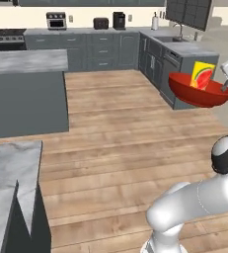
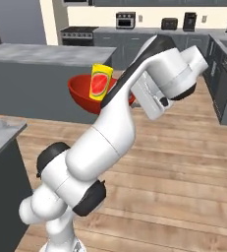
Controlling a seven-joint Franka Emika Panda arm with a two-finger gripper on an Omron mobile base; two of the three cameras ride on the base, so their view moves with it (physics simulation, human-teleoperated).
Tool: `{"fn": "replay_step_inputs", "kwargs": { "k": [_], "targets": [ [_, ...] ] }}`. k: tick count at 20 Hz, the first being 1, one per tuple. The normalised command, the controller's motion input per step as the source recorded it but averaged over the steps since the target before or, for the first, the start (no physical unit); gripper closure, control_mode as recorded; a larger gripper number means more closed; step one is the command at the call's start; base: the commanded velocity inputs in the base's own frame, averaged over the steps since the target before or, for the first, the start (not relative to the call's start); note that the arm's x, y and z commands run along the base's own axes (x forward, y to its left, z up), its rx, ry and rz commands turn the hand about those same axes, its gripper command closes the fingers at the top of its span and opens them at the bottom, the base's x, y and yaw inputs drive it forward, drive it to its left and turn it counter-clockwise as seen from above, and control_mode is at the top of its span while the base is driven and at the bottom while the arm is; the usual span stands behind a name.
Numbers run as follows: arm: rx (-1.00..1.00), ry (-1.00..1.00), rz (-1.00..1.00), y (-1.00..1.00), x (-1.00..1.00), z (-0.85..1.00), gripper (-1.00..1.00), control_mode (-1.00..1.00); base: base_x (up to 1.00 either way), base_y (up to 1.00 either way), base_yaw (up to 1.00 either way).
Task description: Place the cup inside the bowl on the dining table and move the bowl to any counter.
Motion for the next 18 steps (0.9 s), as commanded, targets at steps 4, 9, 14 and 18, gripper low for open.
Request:
{"fn": "replay_step_inputs", "kwargs": {
  "k": [4,9,14,18],
  "targets": [
    [0.0,0.0,0.0,0.0,0.0,0.0,1.0,1.0,1.0,-0.17,0.0],
    [0.0,0.0,0.0,0.0,0.0,0.0,1.0,1.0,1.0,-0.15,0.0],
    [0.0,0.0,0.0,0.0,0.0,0.0,1.0,1.0,1.0,-0.18,0.0],
    [0.0,0.0,0.0,0.0,0.0,0.0,1.0,1.0,1.0,-0.15,0.0]
  ]
}}
